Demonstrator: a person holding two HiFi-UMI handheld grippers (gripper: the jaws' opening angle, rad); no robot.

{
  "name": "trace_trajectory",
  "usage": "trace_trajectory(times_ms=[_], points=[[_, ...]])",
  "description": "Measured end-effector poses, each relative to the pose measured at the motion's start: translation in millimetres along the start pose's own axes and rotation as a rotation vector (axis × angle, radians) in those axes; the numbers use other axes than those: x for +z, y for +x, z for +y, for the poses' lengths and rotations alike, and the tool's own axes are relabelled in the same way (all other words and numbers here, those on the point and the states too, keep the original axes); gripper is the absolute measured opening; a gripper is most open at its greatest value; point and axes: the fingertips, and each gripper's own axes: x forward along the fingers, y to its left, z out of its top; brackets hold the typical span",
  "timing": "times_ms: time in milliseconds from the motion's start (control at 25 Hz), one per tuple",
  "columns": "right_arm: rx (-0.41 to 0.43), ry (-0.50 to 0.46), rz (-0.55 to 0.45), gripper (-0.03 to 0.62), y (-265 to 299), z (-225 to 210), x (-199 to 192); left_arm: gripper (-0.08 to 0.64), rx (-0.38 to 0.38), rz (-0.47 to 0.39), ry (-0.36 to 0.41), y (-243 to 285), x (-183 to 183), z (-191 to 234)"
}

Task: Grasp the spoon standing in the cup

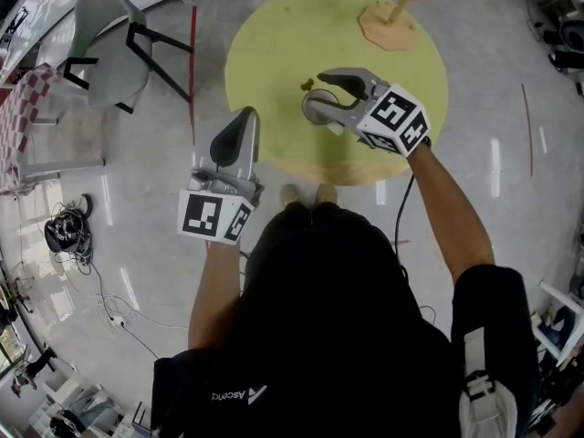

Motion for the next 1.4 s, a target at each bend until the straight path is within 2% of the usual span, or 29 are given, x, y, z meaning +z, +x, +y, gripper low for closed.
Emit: trace_trajectory(times_ms=[560,640,720,1080,1400], points=[[0.150,0.037,0.194,0.196,53.4,-18.3,-41.8,0.009,0.016,0.041,-0.019,8.2,-18.9,21.1],[0.153,0.027,0.205,0.174,55.8,-19.6,-43.7,0.009,0.015,0.047,-0.021,9.7,-21.4,23.0],[0.152,0.018,0.205,0.120,56.1,-20.3,-44.1,0.009,0.013,0.049,-0.023,10.9,-23.6,24.9],[0.129,0.019,0.170,0.117,41.1,-12.6,-41.2,0.010,-0.012,0.052,-0.020,16.5,-25.1,23.6],[0.037,-0.016,0.085,0.114,19.5,-9.0,-25.0,0.010,-0.039,0.059,-0.019,20.5,-28.0,20.5]])
